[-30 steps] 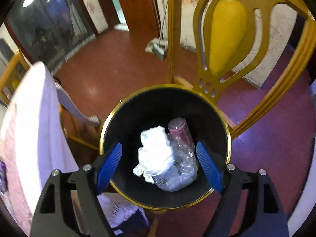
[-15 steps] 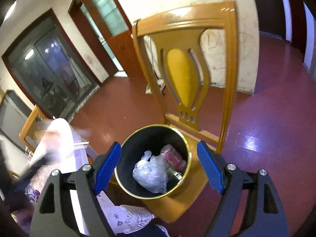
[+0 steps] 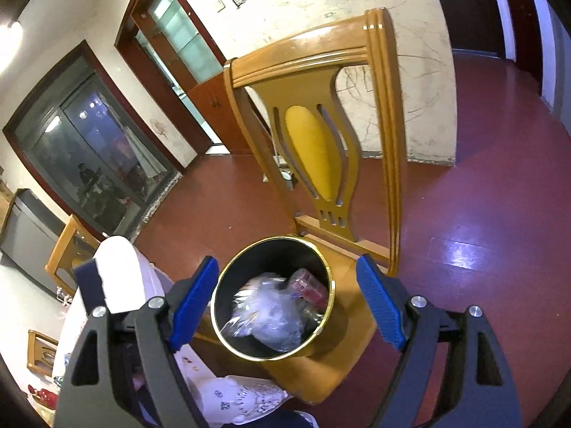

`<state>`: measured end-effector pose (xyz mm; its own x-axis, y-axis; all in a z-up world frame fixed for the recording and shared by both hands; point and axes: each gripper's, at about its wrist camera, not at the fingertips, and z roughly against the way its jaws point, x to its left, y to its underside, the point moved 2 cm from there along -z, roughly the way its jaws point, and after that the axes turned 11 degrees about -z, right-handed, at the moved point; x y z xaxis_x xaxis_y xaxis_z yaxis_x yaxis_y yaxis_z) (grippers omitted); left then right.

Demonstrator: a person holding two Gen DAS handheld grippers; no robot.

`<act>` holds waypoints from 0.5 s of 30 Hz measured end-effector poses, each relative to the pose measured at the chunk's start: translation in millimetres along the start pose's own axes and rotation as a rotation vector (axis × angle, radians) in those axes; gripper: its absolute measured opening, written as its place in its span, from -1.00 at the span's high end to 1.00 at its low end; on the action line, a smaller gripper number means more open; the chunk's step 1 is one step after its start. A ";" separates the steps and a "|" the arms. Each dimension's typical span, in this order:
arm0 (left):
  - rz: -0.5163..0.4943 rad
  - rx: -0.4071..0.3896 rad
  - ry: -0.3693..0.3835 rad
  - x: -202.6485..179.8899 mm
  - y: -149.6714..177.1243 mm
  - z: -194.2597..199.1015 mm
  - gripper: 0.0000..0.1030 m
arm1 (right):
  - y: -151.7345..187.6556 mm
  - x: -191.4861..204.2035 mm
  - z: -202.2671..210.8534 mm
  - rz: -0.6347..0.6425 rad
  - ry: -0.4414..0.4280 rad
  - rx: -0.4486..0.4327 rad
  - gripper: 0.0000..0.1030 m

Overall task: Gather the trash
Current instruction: 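Drop the clear snack bag into the black bin with the left tool, then move both tools back over the striped tablecloth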

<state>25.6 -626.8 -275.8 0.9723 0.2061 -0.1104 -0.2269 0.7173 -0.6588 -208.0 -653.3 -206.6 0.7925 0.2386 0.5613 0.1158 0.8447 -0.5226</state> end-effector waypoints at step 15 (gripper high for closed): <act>0.117 -0.291 -0.422 91.1 65.5 265.3 -0.89 | 63.9 154.3 33.3 0.223 -0.270 0.016 -0.61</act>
<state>84.3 -384.5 -131.6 0.8205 0.5668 0.0742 -0.2491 0.4714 -0.8460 -98.2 -546.6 -132.0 0.6097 0.5346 0.5852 -0.0531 0.7642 -0.6427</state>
